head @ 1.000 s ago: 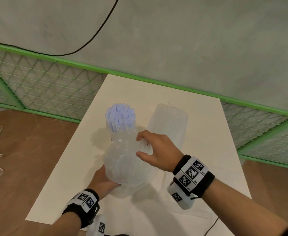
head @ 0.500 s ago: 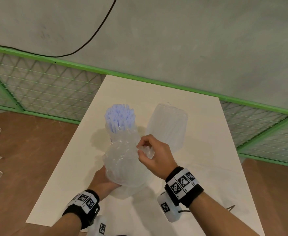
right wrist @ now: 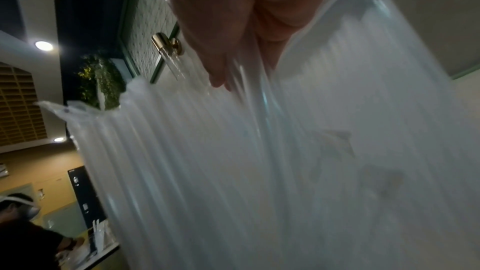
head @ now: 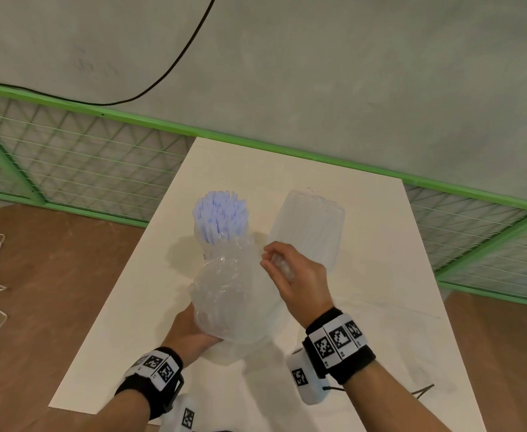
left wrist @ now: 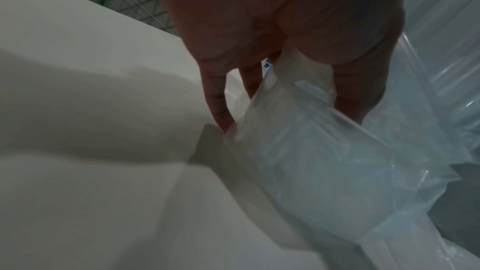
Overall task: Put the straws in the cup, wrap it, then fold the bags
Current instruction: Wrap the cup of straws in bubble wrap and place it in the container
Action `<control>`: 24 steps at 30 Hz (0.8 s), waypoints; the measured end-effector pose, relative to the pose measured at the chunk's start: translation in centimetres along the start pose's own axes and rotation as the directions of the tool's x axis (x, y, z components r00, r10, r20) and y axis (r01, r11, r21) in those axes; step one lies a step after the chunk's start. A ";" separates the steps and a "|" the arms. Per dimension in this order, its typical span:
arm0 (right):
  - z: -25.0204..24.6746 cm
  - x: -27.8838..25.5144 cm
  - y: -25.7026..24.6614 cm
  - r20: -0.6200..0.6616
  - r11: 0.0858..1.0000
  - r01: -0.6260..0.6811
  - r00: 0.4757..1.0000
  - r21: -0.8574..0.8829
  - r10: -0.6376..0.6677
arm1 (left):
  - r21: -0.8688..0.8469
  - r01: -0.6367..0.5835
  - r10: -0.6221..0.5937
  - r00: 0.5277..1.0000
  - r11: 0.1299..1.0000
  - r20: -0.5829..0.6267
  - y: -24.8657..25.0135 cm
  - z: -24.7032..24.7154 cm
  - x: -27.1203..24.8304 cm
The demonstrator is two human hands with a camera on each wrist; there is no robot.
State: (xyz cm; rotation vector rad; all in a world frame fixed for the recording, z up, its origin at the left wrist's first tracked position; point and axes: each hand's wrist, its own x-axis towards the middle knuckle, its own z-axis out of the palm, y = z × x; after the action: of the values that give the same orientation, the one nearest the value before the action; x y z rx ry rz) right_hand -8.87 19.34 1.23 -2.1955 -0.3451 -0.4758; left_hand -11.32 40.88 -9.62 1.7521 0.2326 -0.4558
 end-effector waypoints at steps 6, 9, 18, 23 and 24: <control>-4.3 3.5 -2.1 -0.190 0.990 -0.050 0.979 0.129 0.074 | 0.008 0.023 -0.023 1.000 1.000 -0.003 0.0 -0.2 0.0; -7.4 5.4 -3.3 -0.253 0.967 -0.032 0.962 0.252 0.098 | 0.008 0.033 -0.033 0.999 0.999 0.009 0.1 -0.3 -0.1; -16.3 11.8 -4.5 -0.451 0.942 0.126 0.892 0.310 0.029 | -0.020 0.024 -0.024 1.000 1.000 0.012 0.5 -0.3 -0.4; -13.5 13.1 1.9 -0.197 0.980 -0.095 0.972 0.177 0.129 | 0.010 0.031 -0.031 0.999 0.999 0.016 0.5 -0.3 -0.4; -12.6 12.7 3.0 -0.143 0.983 -0.132 0.978 0.127 0.150 | 0.012 0.033 -0.034 0.999 0.999 0.017 0.5 -0.3 -0.4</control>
State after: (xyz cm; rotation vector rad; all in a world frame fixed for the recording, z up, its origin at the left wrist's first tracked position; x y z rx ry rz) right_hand 0.94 8.58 12.11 -2.0395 -0.1292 -0.5276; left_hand -11.40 41.13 -8.94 1.7570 0.2481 -0.4968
